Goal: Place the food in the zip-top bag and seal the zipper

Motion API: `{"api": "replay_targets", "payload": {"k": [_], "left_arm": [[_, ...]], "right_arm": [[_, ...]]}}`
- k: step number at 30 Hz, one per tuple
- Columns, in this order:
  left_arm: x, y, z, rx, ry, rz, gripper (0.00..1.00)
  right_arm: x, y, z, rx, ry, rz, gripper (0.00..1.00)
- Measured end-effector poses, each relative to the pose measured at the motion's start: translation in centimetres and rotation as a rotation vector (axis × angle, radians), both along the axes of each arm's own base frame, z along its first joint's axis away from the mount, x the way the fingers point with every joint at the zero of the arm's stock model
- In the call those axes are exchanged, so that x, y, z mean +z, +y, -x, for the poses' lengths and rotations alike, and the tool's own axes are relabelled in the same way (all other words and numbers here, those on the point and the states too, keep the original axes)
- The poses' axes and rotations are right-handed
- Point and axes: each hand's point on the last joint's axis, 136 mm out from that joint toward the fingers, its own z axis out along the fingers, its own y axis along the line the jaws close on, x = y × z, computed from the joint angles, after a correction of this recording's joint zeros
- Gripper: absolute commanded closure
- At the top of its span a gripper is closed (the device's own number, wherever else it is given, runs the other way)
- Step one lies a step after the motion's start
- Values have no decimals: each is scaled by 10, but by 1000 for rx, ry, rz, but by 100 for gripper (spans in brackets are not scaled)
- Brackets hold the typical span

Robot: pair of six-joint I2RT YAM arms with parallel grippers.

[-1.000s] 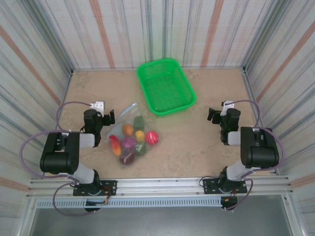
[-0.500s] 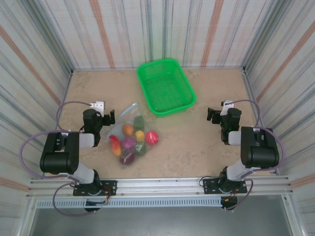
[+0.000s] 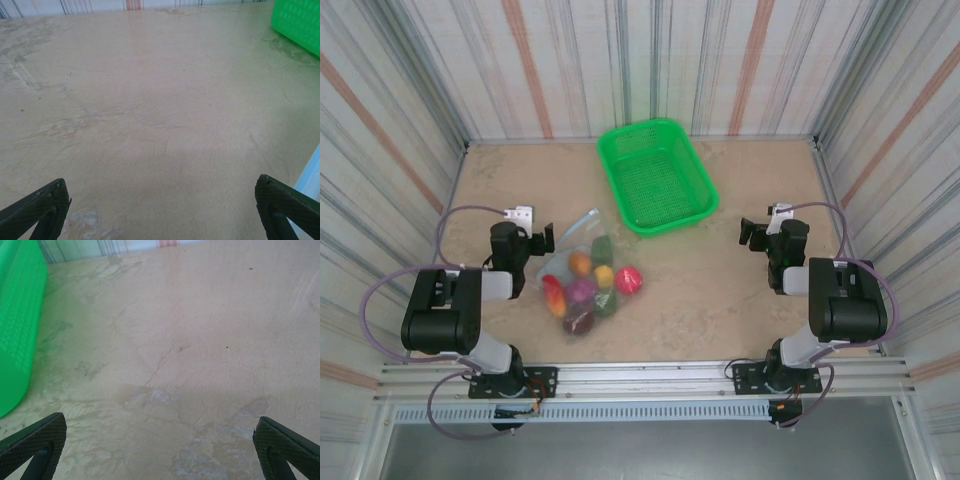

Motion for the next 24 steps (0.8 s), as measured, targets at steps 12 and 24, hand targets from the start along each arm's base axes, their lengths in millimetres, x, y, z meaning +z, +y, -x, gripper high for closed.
{"api": "replay_targets", "payload": {"k": [12, 24], "left_arm": [[0, 0, 0, 3, 0, -3, 1], [0, 0, 0, 2, 0, -2, 1]], "right_arm": [[0, -2, 0, -25, 1, 17, 1], [0, -4, 0, -33, 2, 19, 1]]}}
